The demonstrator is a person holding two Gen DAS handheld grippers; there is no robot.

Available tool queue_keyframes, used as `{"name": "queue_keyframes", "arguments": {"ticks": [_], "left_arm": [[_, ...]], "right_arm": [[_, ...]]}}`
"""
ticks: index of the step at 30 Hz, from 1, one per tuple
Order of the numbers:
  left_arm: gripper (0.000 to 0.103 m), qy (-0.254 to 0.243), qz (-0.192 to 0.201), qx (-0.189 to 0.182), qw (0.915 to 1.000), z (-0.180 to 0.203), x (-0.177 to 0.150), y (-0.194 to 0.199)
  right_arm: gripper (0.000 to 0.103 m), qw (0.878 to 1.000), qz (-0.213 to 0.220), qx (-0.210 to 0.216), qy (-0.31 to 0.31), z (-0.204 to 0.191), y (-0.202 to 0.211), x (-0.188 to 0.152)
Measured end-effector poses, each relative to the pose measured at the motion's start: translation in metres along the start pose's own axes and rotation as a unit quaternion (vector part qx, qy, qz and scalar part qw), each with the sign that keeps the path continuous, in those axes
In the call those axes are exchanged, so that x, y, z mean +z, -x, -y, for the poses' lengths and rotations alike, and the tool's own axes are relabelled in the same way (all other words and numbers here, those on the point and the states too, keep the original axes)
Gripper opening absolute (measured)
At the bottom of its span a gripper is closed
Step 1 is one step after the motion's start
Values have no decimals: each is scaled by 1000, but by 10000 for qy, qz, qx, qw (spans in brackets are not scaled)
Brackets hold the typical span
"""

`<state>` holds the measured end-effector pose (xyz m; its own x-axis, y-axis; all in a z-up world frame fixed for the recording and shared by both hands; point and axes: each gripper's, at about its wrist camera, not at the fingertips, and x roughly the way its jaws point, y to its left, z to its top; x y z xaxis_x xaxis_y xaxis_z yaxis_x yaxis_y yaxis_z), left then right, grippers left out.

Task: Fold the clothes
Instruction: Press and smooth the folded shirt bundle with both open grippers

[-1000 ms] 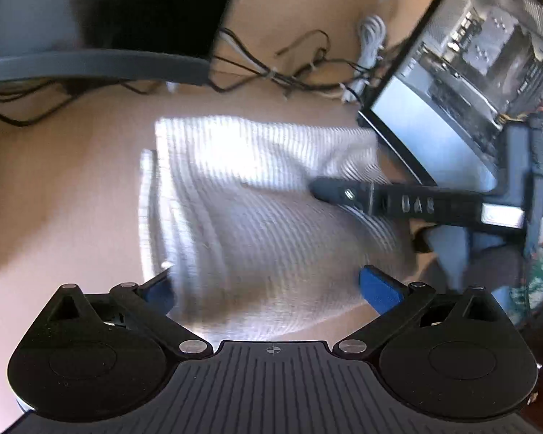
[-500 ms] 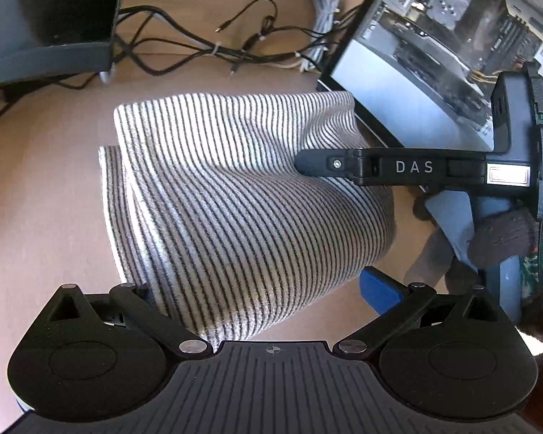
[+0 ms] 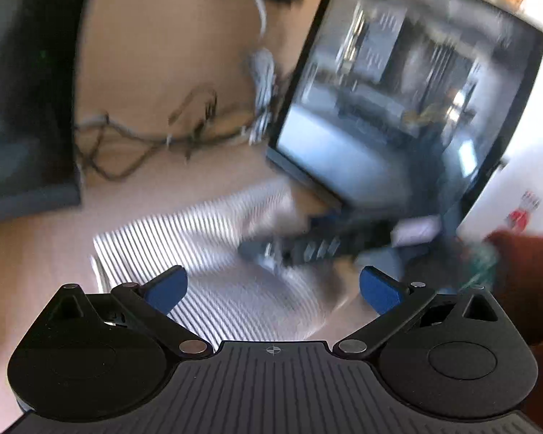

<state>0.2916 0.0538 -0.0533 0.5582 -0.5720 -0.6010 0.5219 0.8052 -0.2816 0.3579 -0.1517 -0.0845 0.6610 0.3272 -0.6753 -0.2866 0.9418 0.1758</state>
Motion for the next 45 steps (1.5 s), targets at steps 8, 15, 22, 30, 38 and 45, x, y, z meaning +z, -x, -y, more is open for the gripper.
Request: {"name": "queue_keyframes", "arguments": {"ticks": [8, 15, 22, 30, 38, 45], "left_arm": [[103, 123, -199, 151, 9996, -2, -7, -24], [103, 112, -169, 146, 9997, -3, -6, -27], [103, 168, -167, 148, 9996, -4, -7, -29], [103, 208, -163, 145, 9995, -6, -8, -31], [103, 144, -52, 240, 9996, -8, 5, -21], [103, 155, 248, 61, 9996, -11, 24, -16]], "right_arm": [[103, 9960, 546, -705, -89, 19, 9, 26], [103, 9921, 232, -1196, 312, 17, -34, 12], [103, 9925, 153, -1191, 244, 20, -32, 22], [103, 9868, 767, -1275, 636, -4, 20, 14], [103, 9861, 210, -1470, 743, -9, -2, -7], [103, 9896, 139, -1347, 490, -2, -2, -10]]}}
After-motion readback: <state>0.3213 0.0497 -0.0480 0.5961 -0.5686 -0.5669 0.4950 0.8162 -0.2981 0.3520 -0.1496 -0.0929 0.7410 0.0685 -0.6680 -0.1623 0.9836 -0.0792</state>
